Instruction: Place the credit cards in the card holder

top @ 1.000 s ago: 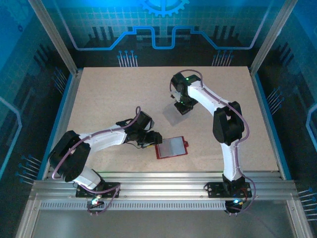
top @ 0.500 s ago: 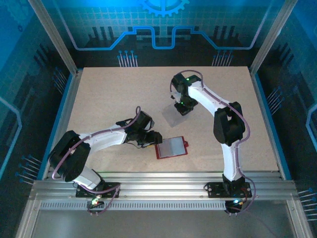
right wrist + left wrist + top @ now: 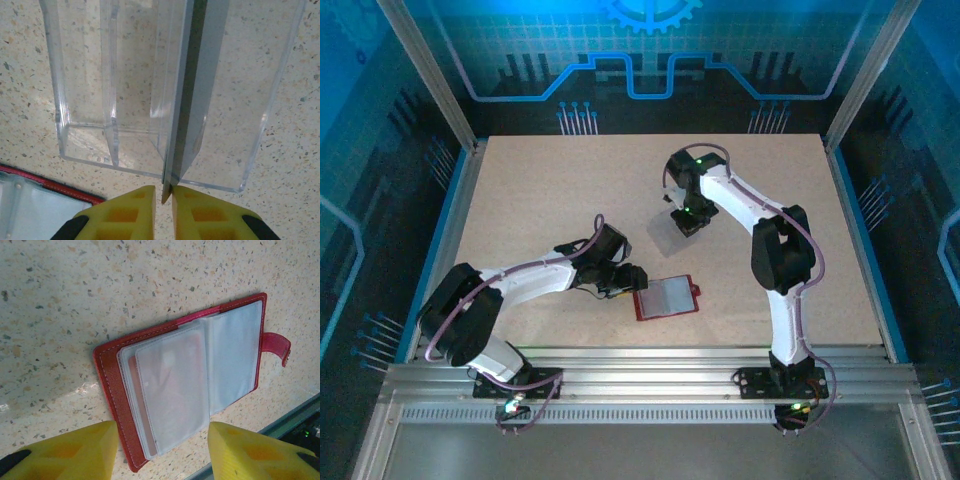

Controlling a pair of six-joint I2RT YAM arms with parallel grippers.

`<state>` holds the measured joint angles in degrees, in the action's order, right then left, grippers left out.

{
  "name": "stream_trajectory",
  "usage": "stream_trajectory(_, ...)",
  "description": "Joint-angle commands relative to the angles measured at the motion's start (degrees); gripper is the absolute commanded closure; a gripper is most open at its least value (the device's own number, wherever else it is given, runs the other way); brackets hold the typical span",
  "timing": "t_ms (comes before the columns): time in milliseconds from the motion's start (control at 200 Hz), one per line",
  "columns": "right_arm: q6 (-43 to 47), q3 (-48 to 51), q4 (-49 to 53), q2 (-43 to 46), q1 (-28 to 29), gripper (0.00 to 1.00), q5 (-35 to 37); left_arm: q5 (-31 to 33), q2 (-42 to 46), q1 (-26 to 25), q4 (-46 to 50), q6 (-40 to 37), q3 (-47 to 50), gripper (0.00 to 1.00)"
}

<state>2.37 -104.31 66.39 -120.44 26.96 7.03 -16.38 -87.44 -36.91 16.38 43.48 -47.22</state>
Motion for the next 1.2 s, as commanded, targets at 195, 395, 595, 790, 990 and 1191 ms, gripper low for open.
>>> stream_trajectory(195, -0.4, 0.4, 1.5, 2.8, 0.1, 0.93, -0.2, -0.9, -0.9, 0.5, 1.0, -0.5, -0.9, 0.48)
stream_trajectory(395, -0.5, 0.3, 1.6, 3.4, 0.1, 1.0, 0.5, -1.0, -1.1, 0.4, 1.2, -0.5, -1.1, 0.48)
stream_trajectory(595, -0.7, 0.4, 1.7, 3.6, 0.2, 1.0, 0.5, -1.0, -1.2, 0.4, 1.3, -0.6, -1.3, 0.48)
stream_trajectory(790, -0.7, 1.0, 1.5, 2.3, 0.4, 0.88, -0.2, -1.1, -1.5, 0.4, 1.3, -0.6, -1.6, 0.48)
stream_trajectory(990, -0.7, 1.6, 1.4, 2.3, 0.6, 0.78, -0.1, -1.2, -2.0, 0.4, 1.5, -0.9, -2.1, 0.48)
stream_trajectory(1191, -0.4, 2.2, 1.0, 2.8, 0.8, 0.78, -0.5, -1.3, -2.1, 0.4, 1.5, -0.9, -2.4, 0.48)
